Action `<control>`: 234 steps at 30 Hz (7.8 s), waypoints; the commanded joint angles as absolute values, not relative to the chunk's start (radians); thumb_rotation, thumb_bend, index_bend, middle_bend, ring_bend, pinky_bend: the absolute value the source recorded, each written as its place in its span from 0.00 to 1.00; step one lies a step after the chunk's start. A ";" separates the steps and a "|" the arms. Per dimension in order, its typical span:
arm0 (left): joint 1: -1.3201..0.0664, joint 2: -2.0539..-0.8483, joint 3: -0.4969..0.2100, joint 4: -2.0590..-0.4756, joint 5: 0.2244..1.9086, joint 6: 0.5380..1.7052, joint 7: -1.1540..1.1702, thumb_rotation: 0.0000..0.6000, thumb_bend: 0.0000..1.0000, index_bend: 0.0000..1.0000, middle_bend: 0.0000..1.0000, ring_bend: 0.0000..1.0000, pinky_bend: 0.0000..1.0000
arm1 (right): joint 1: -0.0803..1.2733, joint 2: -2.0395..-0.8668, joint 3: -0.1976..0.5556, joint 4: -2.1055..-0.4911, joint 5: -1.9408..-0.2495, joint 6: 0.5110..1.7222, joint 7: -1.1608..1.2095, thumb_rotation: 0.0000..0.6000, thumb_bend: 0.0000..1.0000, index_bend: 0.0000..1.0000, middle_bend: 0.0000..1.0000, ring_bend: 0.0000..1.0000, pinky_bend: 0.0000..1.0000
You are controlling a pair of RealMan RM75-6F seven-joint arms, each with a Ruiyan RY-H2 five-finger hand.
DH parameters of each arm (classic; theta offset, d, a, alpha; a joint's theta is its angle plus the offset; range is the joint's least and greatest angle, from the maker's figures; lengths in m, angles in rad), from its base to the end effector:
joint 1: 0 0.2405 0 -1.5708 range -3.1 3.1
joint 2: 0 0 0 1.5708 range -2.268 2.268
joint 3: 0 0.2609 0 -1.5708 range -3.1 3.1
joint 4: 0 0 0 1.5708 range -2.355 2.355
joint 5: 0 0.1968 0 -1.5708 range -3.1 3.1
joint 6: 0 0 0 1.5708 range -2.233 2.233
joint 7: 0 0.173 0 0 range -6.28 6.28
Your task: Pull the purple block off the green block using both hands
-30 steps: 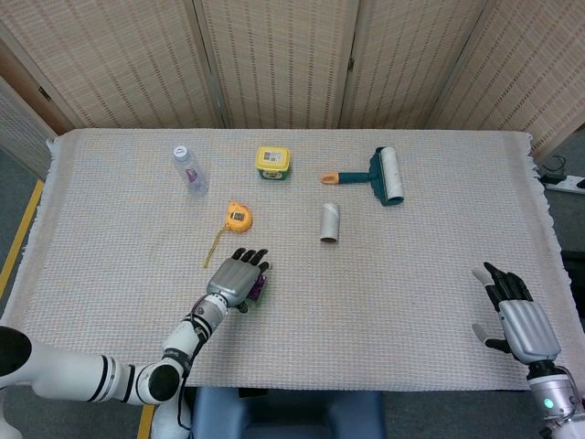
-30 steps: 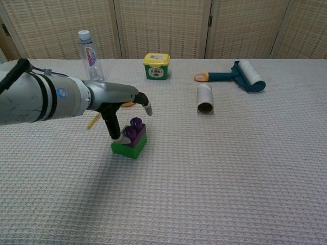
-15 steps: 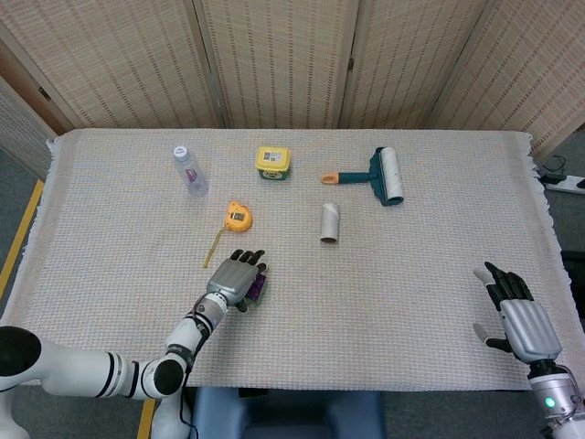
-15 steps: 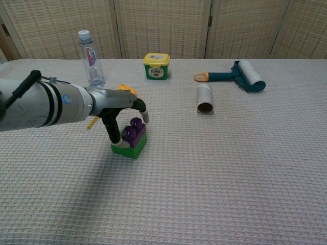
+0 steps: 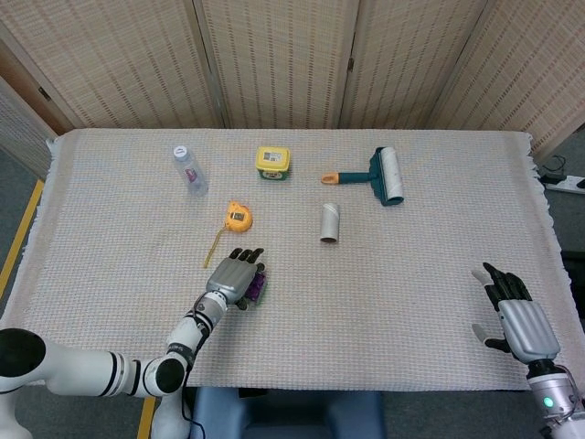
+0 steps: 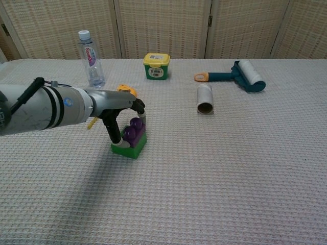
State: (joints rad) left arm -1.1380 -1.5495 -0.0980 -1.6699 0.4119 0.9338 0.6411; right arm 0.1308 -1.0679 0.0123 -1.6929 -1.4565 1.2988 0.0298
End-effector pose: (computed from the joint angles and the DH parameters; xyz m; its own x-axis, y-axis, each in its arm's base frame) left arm -0.0749 0.3668 -0.0557 0.5094 0.5057 0.6963 0.8583 -0.3564 -0.3692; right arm -0.3108 -0.2109 0.1493 0.3337 -0.2100 0.9190 -0.9401 -0.0025 0.3408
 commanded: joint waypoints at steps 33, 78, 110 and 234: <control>-0.987 -1.535 -0.115 -1.700 0.642 0.989 0.479 1.00 0.52 0.72 0.19 0.01 0.00 | 0.144 -1.083 0.010 -1.673 -1.489 1.298 0.078 1.00 0.37 0.00 0.00 0.00 0.00; -0.924 -1.390 -0.284 -2.072 0.583 1.223 0.512 1.00 0.64 0.75 0.22 0.03 0.00 | 0.537 -1.749 0.060 -1.165 -1.652 1.218 1.322 1.00 0.37 0.00 0.00 0.00 0.00; -0.982 -1.433 -0.359 -2.105 0.475 1.229 0.447 1.00 0.65 0.75 0.24 0.04 0.00 | 0.651 -1.930 0.075 -0.968 -1.628 1.218 1.420 1.00 0.37 0.00 0.00 0.00 0.00; -0.696 -1.574 -0.111 -1.408 1.095 0.899 -0.146 1.00 0.65 0.76 0.24 0.05 0.00 | 0.460 -1.350 0.007 -1.471 -1.425 1.113 0.103 1.00 0.37 0.86 0.28 0.22 0.03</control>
